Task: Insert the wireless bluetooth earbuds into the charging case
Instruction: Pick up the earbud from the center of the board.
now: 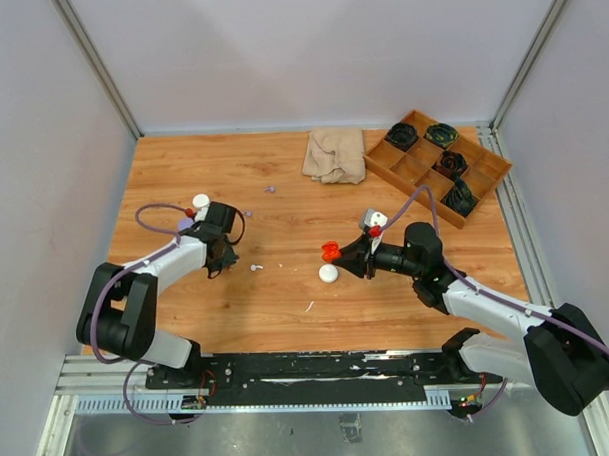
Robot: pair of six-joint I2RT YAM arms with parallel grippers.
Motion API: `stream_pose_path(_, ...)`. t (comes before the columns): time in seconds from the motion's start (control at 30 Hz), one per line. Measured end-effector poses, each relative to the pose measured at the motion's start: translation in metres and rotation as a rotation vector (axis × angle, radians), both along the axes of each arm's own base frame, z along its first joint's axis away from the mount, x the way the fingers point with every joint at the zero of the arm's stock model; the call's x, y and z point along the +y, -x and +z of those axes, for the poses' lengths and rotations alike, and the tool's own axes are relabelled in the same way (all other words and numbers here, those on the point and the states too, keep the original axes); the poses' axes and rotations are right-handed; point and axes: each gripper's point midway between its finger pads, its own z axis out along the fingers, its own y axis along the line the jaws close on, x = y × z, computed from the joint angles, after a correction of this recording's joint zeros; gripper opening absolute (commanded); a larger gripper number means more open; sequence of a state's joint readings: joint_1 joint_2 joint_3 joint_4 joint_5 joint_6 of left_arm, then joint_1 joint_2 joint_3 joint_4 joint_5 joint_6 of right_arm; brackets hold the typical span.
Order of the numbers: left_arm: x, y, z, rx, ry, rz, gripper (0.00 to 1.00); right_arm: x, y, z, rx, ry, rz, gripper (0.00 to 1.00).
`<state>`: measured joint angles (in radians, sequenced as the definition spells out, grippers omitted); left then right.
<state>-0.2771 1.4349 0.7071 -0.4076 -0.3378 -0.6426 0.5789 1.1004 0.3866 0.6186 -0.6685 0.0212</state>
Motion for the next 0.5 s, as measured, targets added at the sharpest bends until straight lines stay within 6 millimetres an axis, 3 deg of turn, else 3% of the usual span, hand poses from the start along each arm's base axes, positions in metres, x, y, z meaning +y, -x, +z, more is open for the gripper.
stream_pose_path(0.27,-0.045,-0.002,0.0,0.047,-0.012,-0.209,0.32,0.0,-0.001,0.0,0.002,0.004,-0.007,0.01)
stream_pose_path(0.5,-0.044,0.011,0.0,0.087,-0.045,-0.227,0.41,0.0,-0.002,0.002,-0.002,0.002,-0.006,0.01)
